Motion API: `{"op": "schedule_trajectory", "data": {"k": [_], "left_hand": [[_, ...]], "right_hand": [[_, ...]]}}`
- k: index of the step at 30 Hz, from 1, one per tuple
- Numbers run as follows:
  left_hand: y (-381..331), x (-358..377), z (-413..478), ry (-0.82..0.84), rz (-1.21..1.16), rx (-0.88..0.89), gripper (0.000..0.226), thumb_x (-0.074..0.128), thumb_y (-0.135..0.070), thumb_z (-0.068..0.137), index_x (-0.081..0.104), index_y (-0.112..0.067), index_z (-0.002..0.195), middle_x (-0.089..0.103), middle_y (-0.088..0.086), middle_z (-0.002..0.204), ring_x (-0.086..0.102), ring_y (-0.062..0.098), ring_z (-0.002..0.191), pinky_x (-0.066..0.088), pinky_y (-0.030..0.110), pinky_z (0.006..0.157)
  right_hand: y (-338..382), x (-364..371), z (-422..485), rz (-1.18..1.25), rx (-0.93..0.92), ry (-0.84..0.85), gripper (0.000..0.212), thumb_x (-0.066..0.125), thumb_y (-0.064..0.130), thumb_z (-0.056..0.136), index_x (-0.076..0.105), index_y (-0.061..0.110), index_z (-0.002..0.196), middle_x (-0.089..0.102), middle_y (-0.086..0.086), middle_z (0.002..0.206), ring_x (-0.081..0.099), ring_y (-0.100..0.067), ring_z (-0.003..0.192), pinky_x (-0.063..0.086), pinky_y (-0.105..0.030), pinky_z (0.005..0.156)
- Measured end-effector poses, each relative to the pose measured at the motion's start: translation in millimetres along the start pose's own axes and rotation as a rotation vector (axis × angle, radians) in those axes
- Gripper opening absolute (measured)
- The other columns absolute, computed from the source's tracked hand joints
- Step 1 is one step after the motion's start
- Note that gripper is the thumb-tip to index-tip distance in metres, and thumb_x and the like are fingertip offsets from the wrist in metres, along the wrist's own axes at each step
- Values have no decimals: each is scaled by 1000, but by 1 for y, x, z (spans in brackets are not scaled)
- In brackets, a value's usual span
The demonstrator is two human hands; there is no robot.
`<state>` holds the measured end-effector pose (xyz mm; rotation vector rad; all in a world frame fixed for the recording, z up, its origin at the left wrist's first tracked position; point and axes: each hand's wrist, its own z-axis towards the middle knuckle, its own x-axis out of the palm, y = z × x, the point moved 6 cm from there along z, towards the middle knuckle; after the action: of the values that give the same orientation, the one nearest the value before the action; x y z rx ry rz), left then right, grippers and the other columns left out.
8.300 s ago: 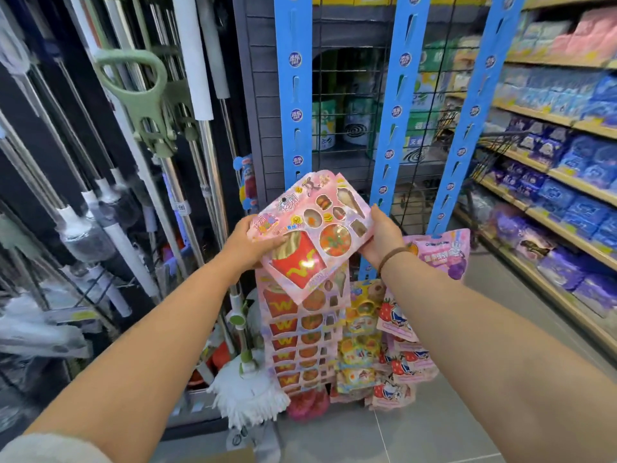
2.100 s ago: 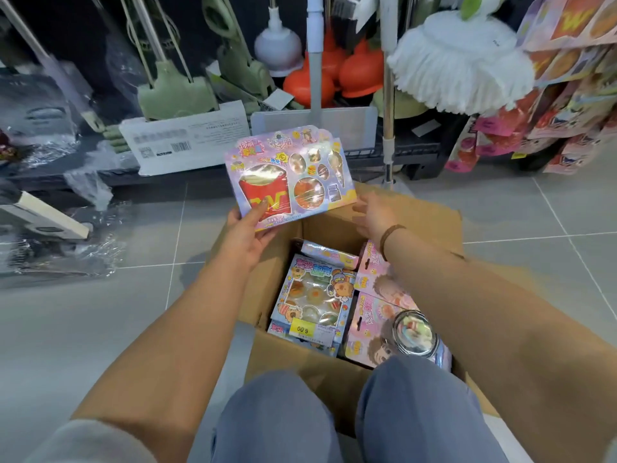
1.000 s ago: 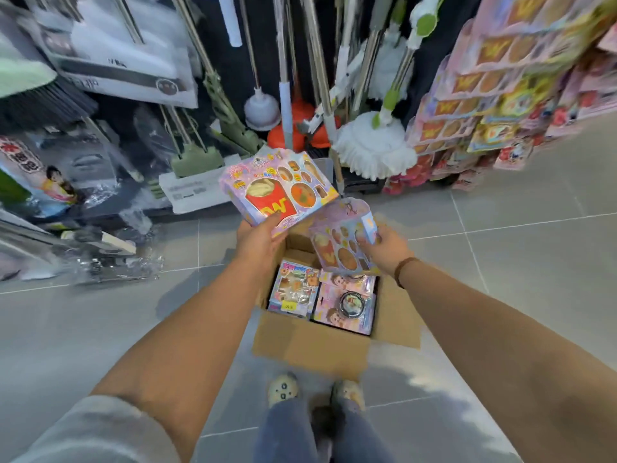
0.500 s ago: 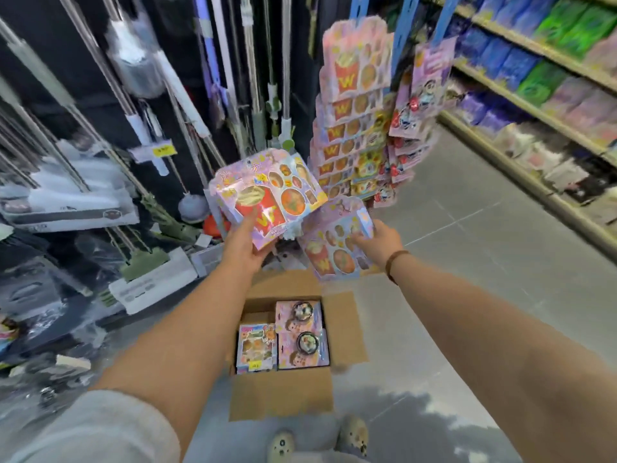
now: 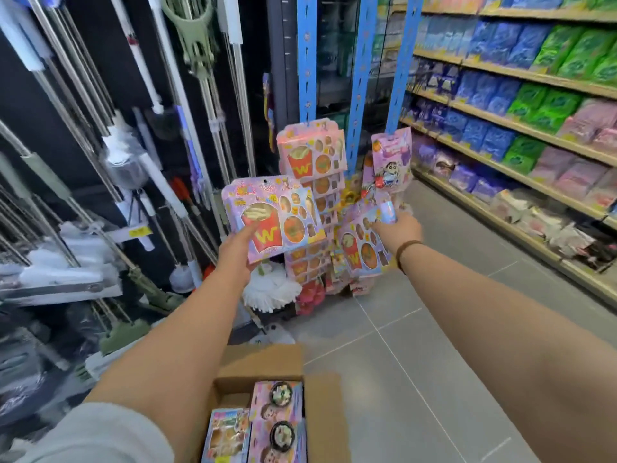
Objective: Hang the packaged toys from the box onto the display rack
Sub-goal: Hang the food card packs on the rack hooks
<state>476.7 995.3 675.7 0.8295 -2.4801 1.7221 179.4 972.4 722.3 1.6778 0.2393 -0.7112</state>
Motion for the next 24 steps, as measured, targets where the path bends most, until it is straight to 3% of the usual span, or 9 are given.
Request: {"op": "schedule_trajectory", "data": {"k": [4, 7, 9, 12, 16, 19, 22, 24], "left_hand": [[3, 31, 18, -31, 58, 62, 103, 83, -54, 48, 47, -18, 137, 61, 5, 129, 59, 28, 115, 45, 50, 101], [6, 41, 44, -87, 70, 112, 118, 85, -62, 29, 51, -19, 134, 60, 6, 130, 59, 29, 116, 46, 50, 99], [-5, 63, 20, -83, 97, 109, 101, 86, -55, 44, 54, -15, 130, 64, 8, 122, 62, 28, 110, 48, 49, 97], [-12, 85, 5, -74, 126, 121, 43, 75, -26, 77, 60, -8, 114, 70, 13, 100, 68, 29, 88, 54, 44, 87], [-19, 93, 22, -42, 172, 125, 15, 67, -18, 84, 64, -9, 96, 74, 6, 74, 71, 22, 65, 59, 33, 64], [-27, 96, 40, -8, 178, 118, 8, 62, -16, 88, 64, -8, 91, 73, 4, 66, 70, 17, 56, 58, 27, 52], [-42, 103, 61, 44, 177, 129, 13, 58, -19, 91, 64, -9, 95, 74, 4, 70, 71, 17, 59, 58, 28, 56], [-57, 106, 78, 67, 168, 137, 14, 55, -20, 92, 64, -9, 95, 74, 4, 68, 71, 16, 58, 58, 27, 54]], "right_hand": [[10, -29, 44, -19, -45, 31, 23, 59, 23, 87, 60, 7, 104, 59, -14, 97, 52, -29, 81, 49, -37, 76], [28, -42, 72, -57, -130, 74, 16, 56, 23, 89, 53, 9, 97, 54, -10, 88, 50, -29, 80, 43, -33, 70], [38, -47, 88, -79, -172, 68, 14, 54, 21, 90, 49, 9, 92, 51, -9, 80, 48, -28, 78, 40, -32, 67], [53, -55, 108, -67, -217, 34, 18, 53, 22, 91, 52, 8, 103, 54, -12, 88, 47, -28, 78, 43, -36, 69], [74, -51, 132, 2, -289, 50, 22, 54, 24, 91, 55, 12, 110, 56, -8, 90, 49, -27, 78, 41, -34, 67], [90, -41, 150, 92, -336, 80, 7, 57, 23, 90, 53, 18, 88, 52, -4, 79, 47, -23, 69, 41, -32, 61], [109, -28, 171, 193, -367, 116, 27, 59, 26, 91, 41, 22, 70, 40, 2, 66, 38, -13, 58, 33, -19, 50], [125, -20, 189, 249, -376, 94, 33, 61, 31, 89, 40, 17, 68, 36, 1, 63, 33, -13, 55, 32, -19, 50]]}}
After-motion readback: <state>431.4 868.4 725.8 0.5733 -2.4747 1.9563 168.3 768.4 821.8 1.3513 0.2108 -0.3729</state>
